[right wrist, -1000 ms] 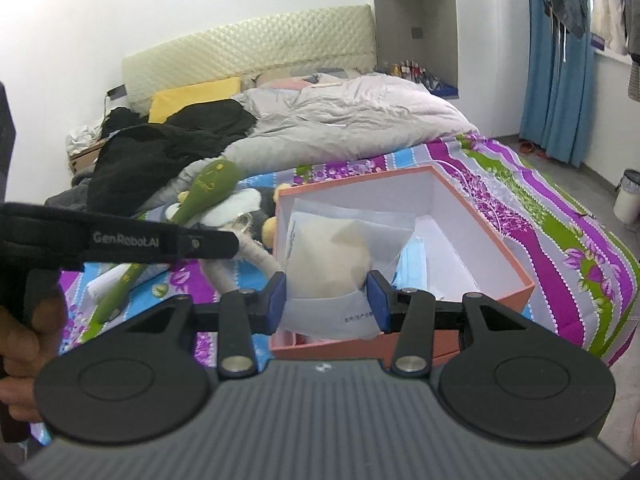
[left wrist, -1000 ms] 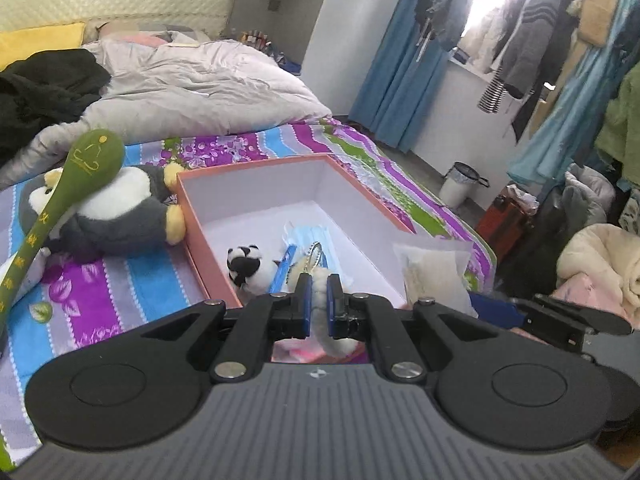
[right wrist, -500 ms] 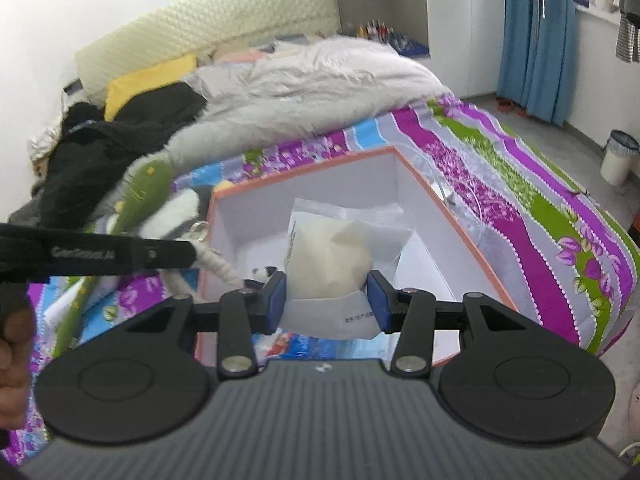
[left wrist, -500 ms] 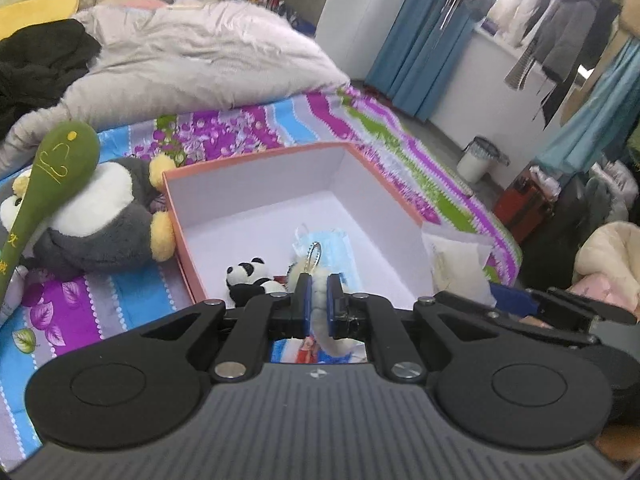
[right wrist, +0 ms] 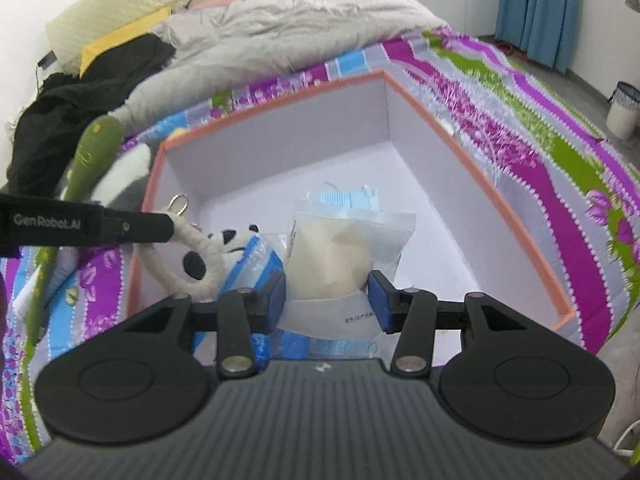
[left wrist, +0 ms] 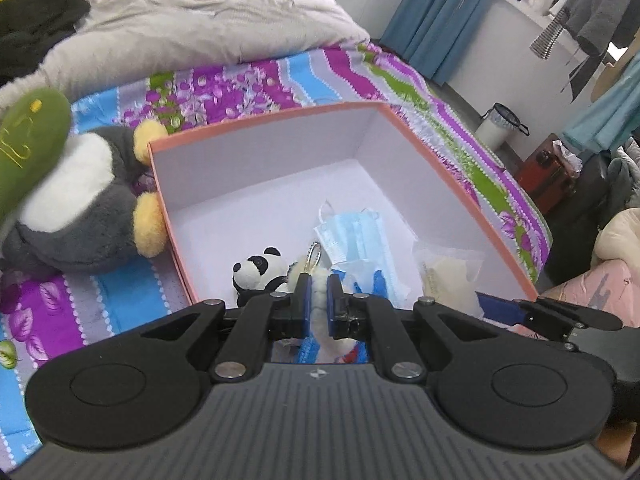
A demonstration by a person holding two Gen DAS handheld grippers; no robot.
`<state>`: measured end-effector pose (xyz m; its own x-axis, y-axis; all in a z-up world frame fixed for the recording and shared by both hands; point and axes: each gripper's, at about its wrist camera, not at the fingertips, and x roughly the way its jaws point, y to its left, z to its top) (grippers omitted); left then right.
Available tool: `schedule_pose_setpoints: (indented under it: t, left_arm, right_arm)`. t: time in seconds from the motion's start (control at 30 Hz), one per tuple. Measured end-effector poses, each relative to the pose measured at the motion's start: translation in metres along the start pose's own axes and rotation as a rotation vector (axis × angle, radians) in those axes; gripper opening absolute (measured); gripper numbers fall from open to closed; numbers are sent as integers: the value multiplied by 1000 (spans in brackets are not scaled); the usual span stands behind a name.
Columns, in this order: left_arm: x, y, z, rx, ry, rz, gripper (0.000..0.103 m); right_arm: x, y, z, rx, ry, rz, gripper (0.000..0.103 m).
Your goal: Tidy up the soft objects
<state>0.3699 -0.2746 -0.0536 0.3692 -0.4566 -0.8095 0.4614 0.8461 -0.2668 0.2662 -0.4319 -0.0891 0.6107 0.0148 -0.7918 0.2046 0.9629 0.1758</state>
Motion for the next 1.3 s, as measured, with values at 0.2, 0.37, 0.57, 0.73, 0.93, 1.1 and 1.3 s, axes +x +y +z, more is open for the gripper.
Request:
schedule_pose_setpoints:
  t: [0.2, 0.37, 0.57, 0.73, 0.93, 1.1, 1.3]
  left_arm:
    - [24, 13, -2, -14, 29, 17, 10]
    - [27, 18, -5, -8, 60, 32, 40]
    - [-2, 14, -7, 10, 10, 38, 45]
    - [-51, 2, -9, 57, -68, 44, 61]
    - [-119, -14, -18, 86, -172, 37, 86]
    - [-169, -29, -36, 122, -227, 49, 97]
    - [-221, -41, -70, 132, -283, 52, 99]
  right_arm:
    - [21, -3, -5, 24, 35, -6, 52]
    - [17, -6, -6, 37, 31, 2, 68]
    - [-13, 3, -3, 23, -25, 12, 77]
    - [-57, 13, 1, 19, -107, 8, 77]
    - [-113, 25, -3, 12, -214, 12, 93]
    - [-154, 33, -18, -3, -264, 26, 93]
    - [-193, 40, -41, -8, -309, 42, 93]
